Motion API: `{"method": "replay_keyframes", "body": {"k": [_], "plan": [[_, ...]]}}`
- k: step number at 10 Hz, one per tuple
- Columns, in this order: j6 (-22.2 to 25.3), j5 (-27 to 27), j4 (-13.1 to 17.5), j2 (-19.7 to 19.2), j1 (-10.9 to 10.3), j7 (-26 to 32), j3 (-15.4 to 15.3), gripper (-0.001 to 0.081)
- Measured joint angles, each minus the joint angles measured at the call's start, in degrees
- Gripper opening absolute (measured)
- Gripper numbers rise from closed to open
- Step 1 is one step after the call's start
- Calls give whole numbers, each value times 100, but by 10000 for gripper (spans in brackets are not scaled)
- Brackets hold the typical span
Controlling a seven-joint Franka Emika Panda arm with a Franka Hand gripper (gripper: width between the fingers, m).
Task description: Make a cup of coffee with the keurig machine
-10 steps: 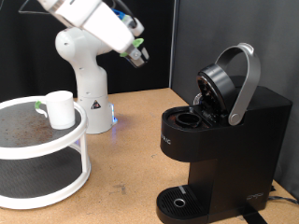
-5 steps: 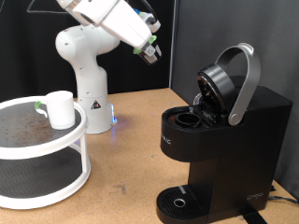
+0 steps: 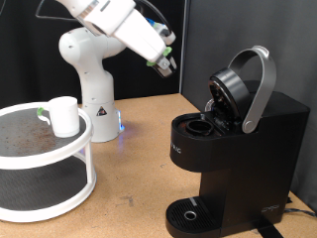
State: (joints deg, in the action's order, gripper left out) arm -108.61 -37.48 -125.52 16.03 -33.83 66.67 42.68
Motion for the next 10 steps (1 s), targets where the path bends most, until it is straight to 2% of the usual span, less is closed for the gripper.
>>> {"method": "replay_keyframes", "body": {"k": [5, 10], "plan": [[-540, -218, -111, -344, -108, -21, -260, 482], [-873, -311, -129, -748, -147, -21, -470, 482]]}}
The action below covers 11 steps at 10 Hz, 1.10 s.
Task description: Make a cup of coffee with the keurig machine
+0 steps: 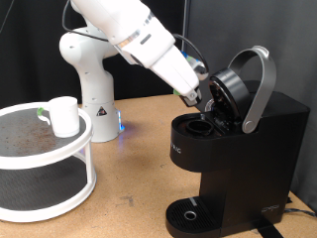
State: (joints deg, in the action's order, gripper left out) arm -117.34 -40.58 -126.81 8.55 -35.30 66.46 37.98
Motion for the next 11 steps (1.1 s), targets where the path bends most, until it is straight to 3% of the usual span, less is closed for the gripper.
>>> {"method": "replay_keyframes", "body": {"k": [11], "plan": [[-313, 13, -134, -548, -1, 0, -304, 482]]}}
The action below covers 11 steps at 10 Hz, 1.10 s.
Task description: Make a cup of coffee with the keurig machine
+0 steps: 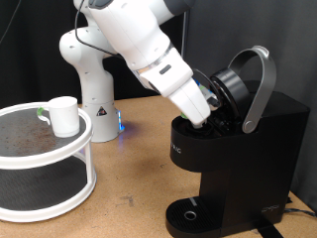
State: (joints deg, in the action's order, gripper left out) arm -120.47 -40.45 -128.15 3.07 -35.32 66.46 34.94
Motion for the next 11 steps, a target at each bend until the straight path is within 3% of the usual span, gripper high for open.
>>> {"method": "replay_keyframes", "body": {"k": [5, 11], "plan": [[-403, 294, -70, -43, -1, -77, -199, 482], [-499, 519, -41, -133, -1, -282, -333, 482]]}}
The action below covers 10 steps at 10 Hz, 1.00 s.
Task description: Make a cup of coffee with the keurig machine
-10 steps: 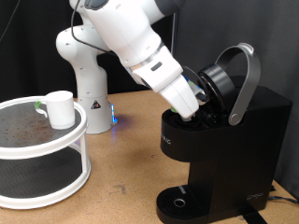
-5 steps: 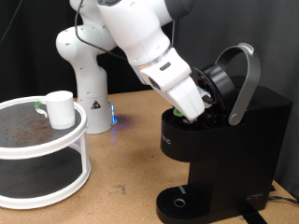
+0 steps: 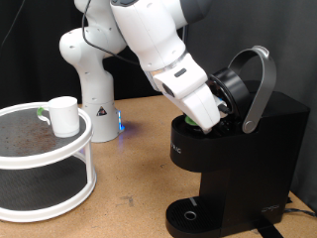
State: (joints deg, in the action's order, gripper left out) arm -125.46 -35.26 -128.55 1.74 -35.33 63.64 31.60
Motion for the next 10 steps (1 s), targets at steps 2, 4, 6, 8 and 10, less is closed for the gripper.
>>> {"method": "replay_keyframes", "body": {"k": [2, 4, 6, 8, 10], "plan": [[0, -29, 0, -9, 0, 0, -9, 743], [0, -209, 9, -5, 5, 39, -7, 795], [146, -448, 21, 77, 50, 308, 60, 804], [334, -547, 13, 297, 155, 476, 193, 807], [506, -455, -28, 538, 275, 478, 278, 807]]}}
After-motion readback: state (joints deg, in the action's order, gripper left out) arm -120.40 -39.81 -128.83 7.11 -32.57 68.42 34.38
